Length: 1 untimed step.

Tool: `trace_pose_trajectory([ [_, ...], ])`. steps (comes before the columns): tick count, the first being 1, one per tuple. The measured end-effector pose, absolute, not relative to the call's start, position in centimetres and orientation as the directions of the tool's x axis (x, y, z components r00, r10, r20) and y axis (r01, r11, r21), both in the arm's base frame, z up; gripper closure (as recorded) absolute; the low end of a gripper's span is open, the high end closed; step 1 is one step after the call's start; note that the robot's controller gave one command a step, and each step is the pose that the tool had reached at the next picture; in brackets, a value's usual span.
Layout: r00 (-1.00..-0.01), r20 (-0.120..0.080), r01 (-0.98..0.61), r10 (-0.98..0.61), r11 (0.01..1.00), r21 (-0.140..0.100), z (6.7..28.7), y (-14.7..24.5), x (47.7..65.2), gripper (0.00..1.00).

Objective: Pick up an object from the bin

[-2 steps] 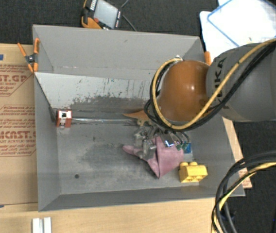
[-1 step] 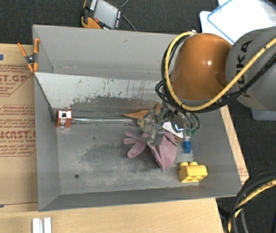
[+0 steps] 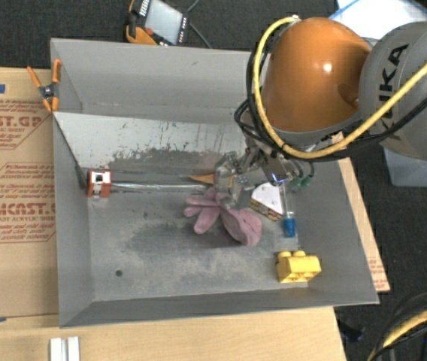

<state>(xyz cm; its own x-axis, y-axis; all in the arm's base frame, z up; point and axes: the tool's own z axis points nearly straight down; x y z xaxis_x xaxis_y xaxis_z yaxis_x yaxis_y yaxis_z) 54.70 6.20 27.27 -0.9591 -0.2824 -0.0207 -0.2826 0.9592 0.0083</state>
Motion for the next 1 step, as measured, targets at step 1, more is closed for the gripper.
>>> trace_pose_trajectory([
  [1,-0.967,-0.032,-0.254,-0.254,0.967,0.008,24.88,5.96,54.69,1.00],
])
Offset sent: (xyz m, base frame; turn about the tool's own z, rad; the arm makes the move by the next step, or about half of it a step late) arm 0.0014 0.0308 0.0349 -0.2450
